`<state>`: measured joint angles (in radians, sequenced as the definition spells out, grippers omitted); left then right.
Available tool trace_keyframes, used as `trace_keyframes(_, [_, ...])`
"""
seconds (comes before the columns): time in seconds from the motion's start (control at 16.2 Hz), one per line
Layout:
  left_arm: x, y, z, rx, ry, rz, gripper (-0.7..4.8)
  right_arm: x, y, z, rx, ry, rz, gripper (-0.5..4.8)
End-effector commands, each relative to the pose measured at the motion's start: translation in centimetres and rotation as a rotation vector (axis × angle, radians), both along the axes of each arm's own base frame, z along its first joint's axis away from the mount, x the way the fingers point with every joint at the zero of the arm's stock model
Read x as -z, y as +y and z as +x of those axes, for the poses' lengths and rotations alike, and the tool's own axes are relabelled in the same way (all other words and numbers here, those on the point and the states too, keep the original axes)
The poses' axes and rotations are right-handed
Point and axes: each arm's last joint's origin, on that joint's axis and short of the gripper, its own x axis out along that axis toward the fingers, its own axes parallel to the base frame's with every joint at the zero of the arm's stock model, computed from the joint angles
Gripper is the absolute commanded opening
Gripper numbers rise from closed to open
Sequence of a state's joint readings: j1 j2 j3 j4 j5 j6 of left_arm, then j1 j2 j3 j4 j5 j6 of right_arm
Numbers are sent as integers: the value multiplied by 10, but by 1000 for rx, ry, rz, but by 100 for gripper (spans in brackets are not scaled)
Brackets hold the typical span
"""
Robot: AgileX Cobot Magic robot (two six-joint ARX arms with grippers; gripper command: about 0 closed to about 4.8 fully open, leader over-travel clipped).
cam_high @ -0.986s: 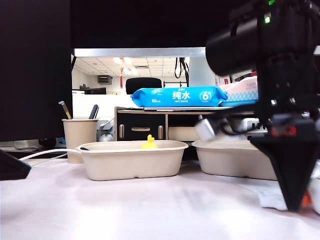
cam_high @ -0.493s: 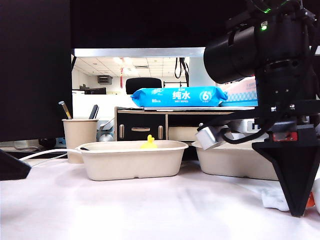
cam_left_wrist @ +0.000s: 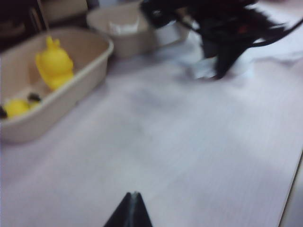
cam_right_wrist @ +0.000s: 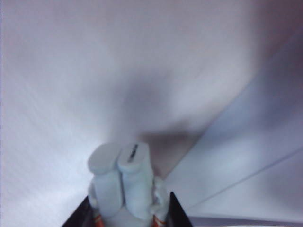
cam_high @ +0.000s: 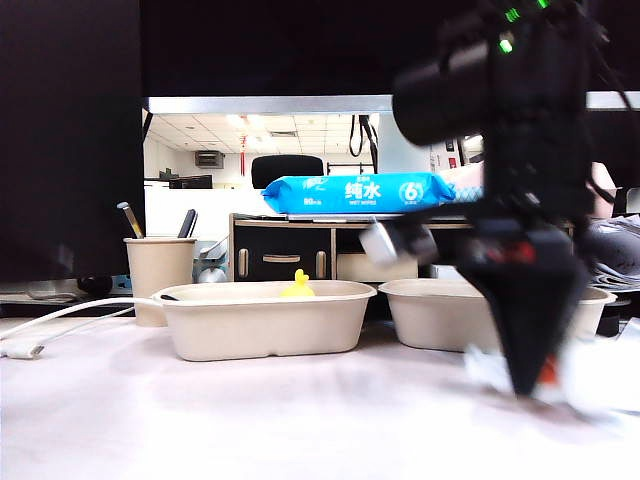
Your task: Put the dolls with similar colors into the same paper box, while dolls with different colors go into separate paper boxes.
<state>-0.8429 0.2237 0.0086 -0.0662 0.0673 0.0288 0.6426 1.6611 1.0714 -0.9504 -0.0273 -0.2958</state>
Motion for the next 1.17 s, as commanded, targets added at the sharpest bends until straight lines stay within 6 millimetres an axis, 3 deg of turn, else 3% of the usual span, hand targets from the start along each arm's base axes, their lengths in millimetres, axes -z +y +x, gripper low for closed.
trace_keyframes(0.06, [-7, 2, -2, 1, -53, -62, -5, -24, 4, 5, 7, -46, 42, 106])
trace_keyframes(0.49, [-9, 2, -2, 1, -63, -75, -5, -77, 7, 12, 15, -230, 126, 107])
trace_keyframes(1.17, [-18, 7, -6, -2, -142, -162, -5, -83, -35, 60, 246, -478, 98, 107])
